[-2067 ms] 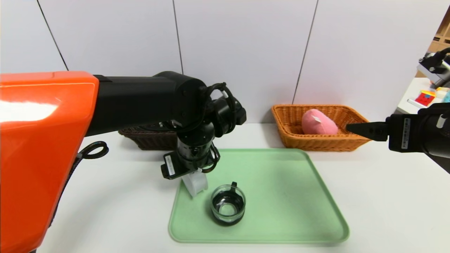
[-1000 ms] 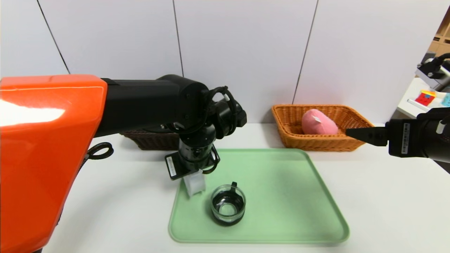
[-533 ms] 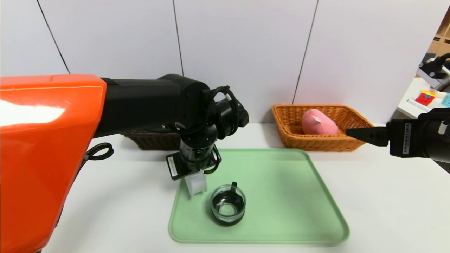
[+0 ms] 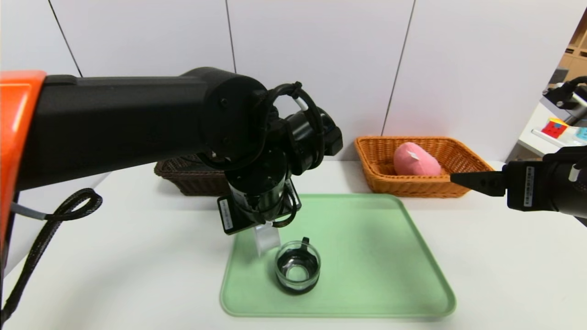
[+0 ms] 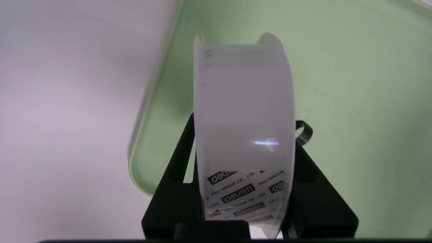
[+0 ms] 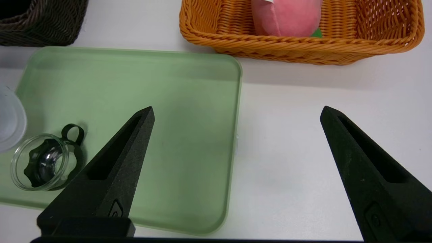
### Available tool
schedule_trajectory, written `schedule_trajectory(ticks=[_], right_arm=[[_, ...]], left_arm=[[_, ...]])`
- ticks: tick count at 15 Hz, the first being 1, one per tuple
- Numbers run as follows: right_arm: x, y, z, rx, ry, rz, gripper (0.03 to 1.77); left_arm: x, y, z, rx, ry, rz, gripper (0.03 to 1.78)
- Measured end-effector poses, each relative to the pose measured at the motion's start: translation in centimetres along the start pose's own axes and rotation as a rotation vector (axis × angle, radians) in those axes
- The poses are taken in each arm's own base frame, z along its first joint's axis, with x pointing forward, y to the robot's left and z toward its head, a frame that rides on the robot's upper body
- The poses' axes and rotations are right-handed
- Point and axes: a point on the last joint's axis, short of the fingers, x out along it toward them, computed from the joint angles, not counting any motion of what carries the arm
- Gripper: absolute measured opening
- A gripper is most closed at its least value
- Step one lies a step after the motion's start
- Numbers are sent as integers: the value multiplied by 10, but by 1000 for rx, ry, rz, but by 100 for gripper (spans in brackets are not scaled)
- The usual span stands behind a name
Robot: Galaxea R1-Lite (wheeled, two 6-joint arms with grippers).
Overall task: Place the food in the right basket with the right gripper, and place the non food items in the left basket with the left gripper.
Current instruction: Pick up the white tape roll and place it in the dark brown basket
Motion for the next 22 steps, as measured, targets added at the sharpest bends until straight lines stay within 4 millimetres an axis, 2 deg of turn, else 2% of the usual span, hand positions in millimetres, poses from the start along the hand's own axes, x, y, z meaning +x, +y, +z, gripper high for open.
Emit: schedule_trajectory(ticks=[2, 4, 8, 12, 17, 20, 22], right_arm=[[2, -1, -4, -2, 14, -5, 169], [2, -1, -6, -2, 22, -7, 169], [2, -2, -9, -5, 27, -7, 169], [0, -1, -9, -8, 25, -4, 169], [-2, -1, -9, -11, 18, 0, 169], [-4, -1, -9, -28, 14, 2, 170], [-4, -1, -10, -35, 15, 3, 170]], left_arm=[[-24, 4, -9, 41, 4, -36, 59], [-41, 10, -10, 78, -8, -66, 59], [-68, 18, 3, 141, -155, -118, 59], [-76, 19, 31, 169, -319, -168, 59], [-61, 39, 99, 125, -512, -116, 59], [-30, 56, 146, 84, -609, -38, 59], [-8, 62, 165, 72, -625, -18, 59]])
